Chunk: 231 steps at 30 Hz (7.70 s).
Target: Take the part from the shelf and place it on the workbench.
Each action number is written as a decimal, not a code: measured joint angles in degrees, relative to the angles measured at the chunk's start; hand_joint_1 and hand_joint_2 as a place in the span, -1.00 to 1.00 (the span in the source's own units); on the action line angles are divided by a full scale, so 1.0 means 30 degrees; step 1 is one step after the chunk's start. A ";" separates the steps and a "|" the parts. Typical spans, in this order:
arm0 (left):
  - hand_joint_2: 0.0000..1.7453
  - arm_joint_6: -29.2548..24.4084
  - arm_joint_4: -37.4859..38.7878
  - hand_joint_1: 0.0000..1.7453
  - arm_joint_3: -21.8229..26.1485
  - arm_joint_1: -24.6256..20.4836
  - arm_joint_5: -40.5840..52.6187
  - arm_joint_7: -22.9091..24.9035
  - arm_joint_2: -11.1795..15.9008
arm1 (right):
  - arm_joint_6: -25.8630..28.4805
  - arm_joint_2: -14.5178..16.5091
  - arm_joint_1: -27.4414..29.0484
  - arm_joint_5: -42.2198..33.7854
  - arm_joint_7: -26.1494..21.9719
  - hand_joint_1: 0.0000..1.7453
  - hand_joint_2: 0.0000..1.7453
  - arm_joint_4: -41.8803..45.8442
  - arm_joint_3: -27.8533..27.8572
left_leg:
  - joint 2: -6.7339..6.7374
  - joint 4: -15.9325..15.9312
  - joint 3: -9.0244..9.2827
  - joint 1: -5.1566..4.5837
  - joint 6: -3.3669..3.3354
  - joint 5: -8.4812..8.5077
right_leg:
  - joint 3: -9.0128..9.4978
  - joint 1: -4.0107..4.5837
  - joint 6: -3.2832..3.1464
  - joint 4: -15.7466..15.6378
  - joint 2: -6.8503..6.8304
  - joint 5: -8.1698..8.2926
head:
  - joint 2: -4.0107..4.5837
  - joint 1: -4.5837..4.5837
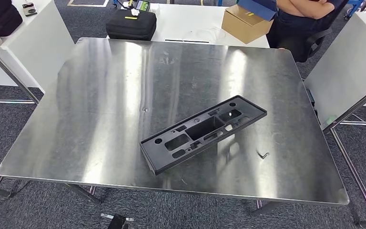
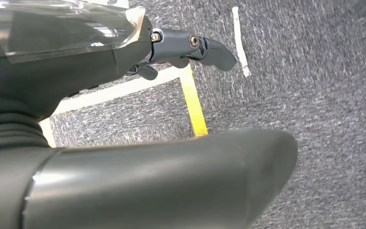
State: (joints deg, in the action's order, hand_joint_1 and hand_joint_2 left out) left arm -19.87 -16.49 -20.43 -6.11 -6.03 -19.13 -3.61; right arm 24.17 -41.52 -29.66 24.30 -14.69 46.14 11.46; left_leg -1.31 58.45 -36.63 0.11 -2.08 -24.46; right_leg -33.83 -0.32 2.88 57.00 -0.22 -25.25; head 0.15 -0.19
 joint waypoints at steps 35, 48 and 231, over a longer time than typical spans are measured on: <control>-1.00 -0.0342 0.0402 -1.00 0.0621 0.0147 -0.1091 -0.0211 0.0146 | 0.0526 0.2264 -0.0975 -0.2245 -0.1056 -1.00 -1.00 0.7559 -0.2213 | 0.0296 0.2383 0.0408 0.0096 -0.0160 -0.1937 | -0.0453 -0.0323 -0.0213 0.0664 0.0208 0.0049 | 0.0000 -0.0077; -1.00 -0.0313 0.0415 -1.00 0.0617 0.0112 -0.1213 -0.0211 0.0197 | 0.0588 0.2570 -0.1122 -0.2091 -0.1054 -1.00 -1.00 0.7662 -0.2530 | 0.0431 -0.0145 0.0457 -0.0158 -0.0652 -0.0045 | -0.1613 -0.0439 0.0629 0.5092 0.0051 -0.2267 | 0.0000 0.0072; -1.00 -0.1450 0.0177 -1.00 -0.0496 -0.0328 -0.0065 0.1729 -0.0275 | -0.0394 1.4767 0.8830 0.3643 0.7510 -1.00 -1.00 -1.1413 -0.0960 | -0.0113 -0.0481 0.1431 0.0273 -0.0163 -0.0660 | -0.0757 -0.0049 -0.0414 0.5471 -0.0081 -0.3800 | 0.0000 0.0267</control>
State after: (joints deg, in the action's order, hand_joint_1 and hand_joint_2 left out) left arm -24.22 -15.96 -21.92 -7.10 -6.23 -13.94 -4.44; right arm 22.99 2.78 -3.17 35.23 7.84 11.90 8.58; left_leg -1.65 57.01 -32.34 0.93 -2.57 -26.44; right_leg -36.10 -0.47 1.64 73.41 -0.47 -36.65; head 0.15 0.61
